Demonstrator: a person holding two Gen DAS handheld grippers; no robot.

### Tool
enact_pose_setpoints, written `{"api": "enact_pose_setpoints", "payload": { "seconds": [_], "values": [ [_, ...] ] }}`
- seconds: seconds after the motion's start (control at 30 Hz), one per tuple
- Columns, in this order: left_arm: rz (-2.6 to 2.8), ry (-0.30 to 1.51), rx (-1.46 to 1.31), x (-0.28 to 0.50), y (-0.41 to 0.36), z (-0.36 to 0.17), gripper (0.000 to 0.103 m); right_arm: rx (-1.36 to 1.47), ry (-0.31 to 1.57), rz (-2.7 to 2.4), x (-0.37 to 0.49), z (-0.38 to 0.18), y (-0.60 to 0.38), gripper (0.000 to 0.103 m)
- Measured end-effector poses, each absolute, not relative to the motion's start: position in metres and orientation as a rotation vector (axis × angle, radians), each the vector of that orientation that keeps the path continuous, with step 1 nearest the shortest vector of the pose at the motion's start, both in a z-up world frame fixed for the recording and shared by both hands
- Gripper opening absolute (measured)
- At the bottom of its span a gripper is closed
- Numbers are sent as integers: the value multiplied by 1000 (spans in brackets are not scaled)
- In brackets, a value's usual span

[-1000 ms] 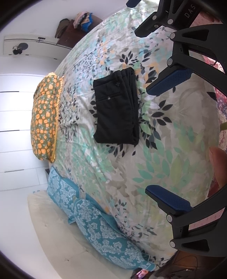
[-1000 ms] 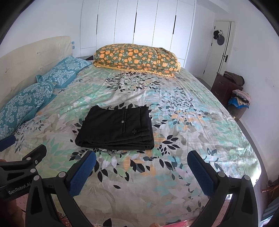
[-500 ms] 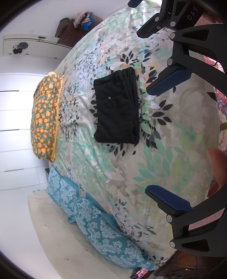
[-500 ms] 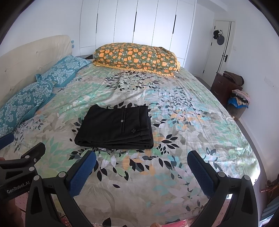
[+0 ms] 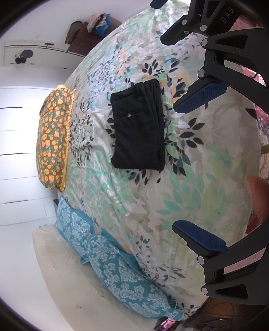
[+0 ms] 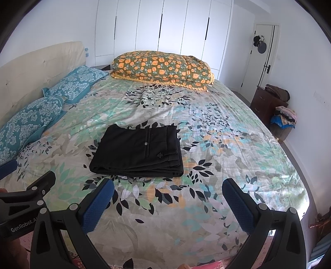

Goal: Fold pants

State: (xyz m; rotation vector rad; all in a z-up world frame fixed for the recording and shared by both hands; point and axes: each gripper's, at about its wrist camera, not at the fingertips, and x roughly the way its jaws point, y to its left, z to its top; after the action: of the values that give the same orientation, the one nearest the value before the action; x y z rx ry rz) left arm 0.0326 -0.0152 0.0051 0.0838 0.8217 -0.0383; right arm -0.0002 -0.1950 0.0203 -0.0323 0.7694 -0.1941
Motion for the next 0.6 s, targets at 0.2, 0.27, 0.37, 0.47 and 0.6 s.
{"api": "enact_pose_setpoints", "payload": {
  "seconds": [0.2,0.27,0.37,0.47,0.6],
  "values": [
    [-43,822,82,33,-15,5,102,-28,774,-197,1,19,-196,103],
    [-46,827,74,33,-15,5,102,-27,776,-196,1,19,-197,103],
    [-47,828,71,33,-16,4,102,-27,775,-197,1,19,-197,103],
    [-46,828,71,33,-16,4,102,-27,775,-196,1,19,-196,103],
    [-45,828,70,33,-16,4,102,-27,775,-194,1,18,-196,103]
  ]
}}
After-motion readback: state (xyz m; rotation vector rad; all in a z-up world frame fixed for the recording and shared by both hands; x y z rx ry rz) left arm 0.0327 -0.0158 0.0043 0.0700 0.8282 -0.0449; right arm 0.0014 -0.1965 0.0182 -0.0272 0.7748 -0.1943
